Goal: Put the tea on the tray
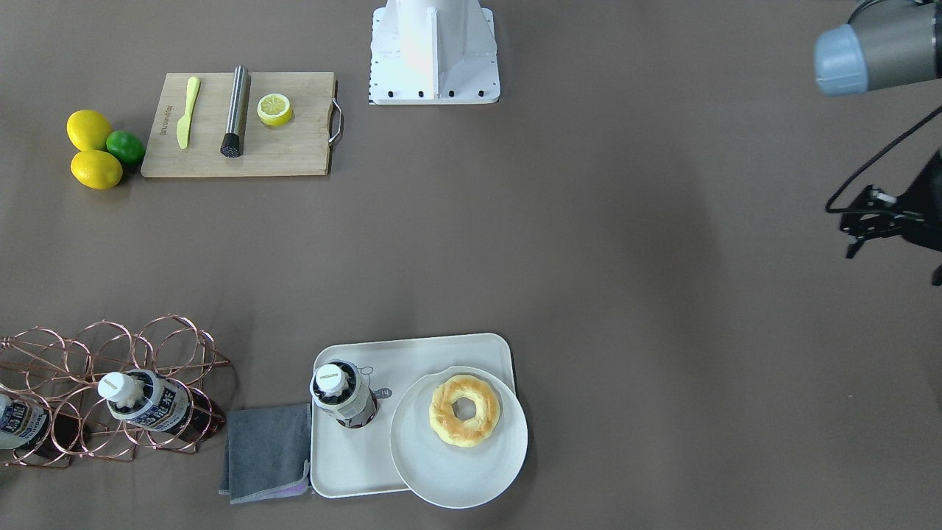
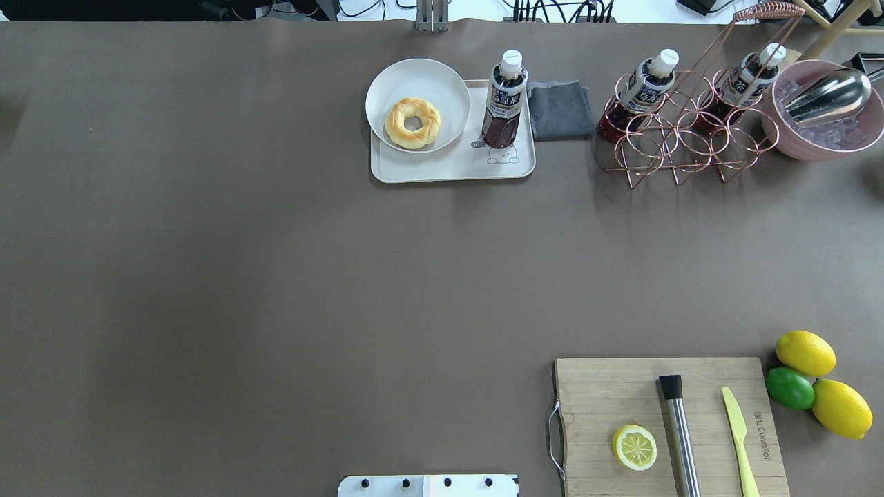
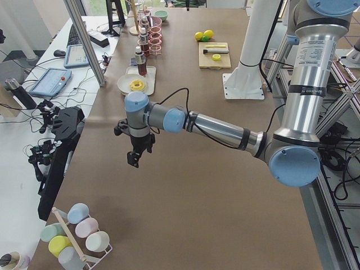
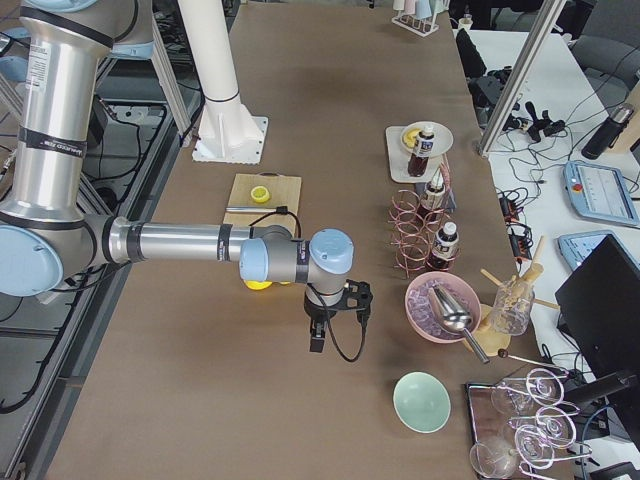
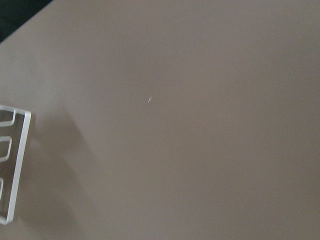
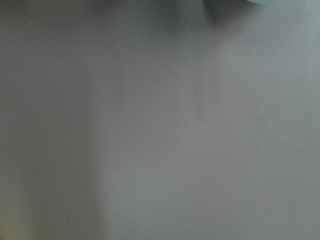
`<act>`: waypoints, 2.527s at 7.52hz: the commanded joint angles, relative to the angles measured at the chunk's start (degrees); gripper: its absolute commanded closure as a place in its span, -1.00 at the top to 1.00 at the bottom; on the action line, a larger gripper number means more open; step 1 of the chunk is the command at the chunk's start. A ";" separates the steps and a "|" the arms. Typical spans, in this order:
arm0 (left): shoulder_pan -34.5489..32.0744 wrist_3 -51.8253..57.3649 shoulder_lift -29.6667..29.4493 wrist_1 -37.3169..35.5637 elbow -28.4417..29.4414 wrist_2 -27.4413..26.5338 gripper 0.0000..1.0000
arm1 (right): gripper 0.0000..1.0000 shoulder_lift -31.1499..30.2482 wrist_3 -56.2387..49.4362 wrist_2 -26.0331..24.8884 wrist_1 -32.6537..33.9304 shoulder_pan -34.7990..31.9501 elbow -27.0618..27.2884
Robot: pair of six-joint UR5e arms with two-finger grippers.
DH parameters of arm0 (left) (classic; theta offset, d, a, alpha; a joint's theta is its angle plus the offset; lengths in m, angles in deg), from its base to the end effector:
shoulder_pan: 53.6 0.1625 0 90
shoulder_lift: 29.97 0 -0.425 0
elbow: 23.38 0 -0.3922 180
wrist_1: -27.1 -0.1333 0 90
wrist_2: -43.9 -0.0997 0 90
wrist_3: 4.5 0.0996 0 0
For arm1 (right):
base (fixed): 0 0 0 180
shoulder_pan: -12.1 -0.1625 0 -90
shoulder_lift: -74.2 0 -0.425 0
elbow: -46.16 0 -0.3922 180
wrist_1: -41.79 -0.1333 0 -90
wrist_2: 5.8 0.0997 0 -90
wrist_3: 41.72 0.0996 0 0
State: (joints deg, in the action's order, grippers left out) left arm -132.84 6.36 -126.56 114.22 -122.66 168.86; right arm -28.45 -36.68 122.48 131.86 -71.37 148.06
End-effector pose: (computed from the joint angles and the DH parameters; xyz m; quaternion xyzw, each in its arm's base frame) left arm 0.0262 -0.5462 0.5346 0.1082 0.2984 0.2111 0.9245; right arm 0.0259 -0.4032 0.6619 -0.0398 -0.3255 -0.0099 0.9446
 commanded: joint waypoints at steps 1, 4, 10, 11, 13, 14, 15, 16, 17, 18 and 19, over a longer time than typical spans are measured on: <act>-5.74 1.01 5.17 -0.11 7.22 3.10 0.98 | 1.00 0.09 0.32 0.30 0.02 -0.02 -0.55; -8.13 1.19 10.27 5.14 8.48 8.72 0.98 | 1.00 0.00 0.49 0.39 0.02 -0.02 -0.38; -8.22 0.75 10.98 4.73 8.39 7.94 0.98 | 1.00 0.00 0.58 0.48 0.02 -0.46 -0.03; -8.22 0.75 10.98 4.82 8.39 7.93 0.98 | 1.00 -0.09 0.58 0.57 0.02 -0.55 0.06; -8.22 0.66 10.98 4.82 8.39 8.02 0.98 | 1.00 -0.09 0.58 0.57 0.02 -0.72 0.06; -8.22 0.66 11.07 4.73 8.48 8.02 0.98 | 1.00 -0.09 0.58 0.57 0.02 -0.90 0.06; -8.22 0.75 11.07 4.82 8.74 7.93 0.98 | 1.00 -0.09 0.58 0.57 0.02 -0.90 0.06; -8.22 0.75 11.07 4.73 8.83 7.93 0.98 | 1.00 -0.09 0.58 0.57 0.02 -0.99 0.15; -8.22 0.75 11.07 4.73 8.83 7.93 0.98 | 1.00 -0.09 0.58 0.57 0.02 -1.08 0.15; -8.22 0.75 11.59 4.73 8.75 7.93 0.98 | 1.00 -0.09 0.58 0.57 0.02 -1.08 0.24; -8.22 0.75 12.29 4.82 8.74 8.02 0.98 | 1.00 -0.09 0.58 0.48 0.02 -1.16 0.24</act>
State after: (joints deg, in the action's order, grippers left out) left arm -141.05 7.10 -115.18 118.96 -113.88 176.80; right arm -28.54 -36.10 123.05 131.88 -72.43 148.24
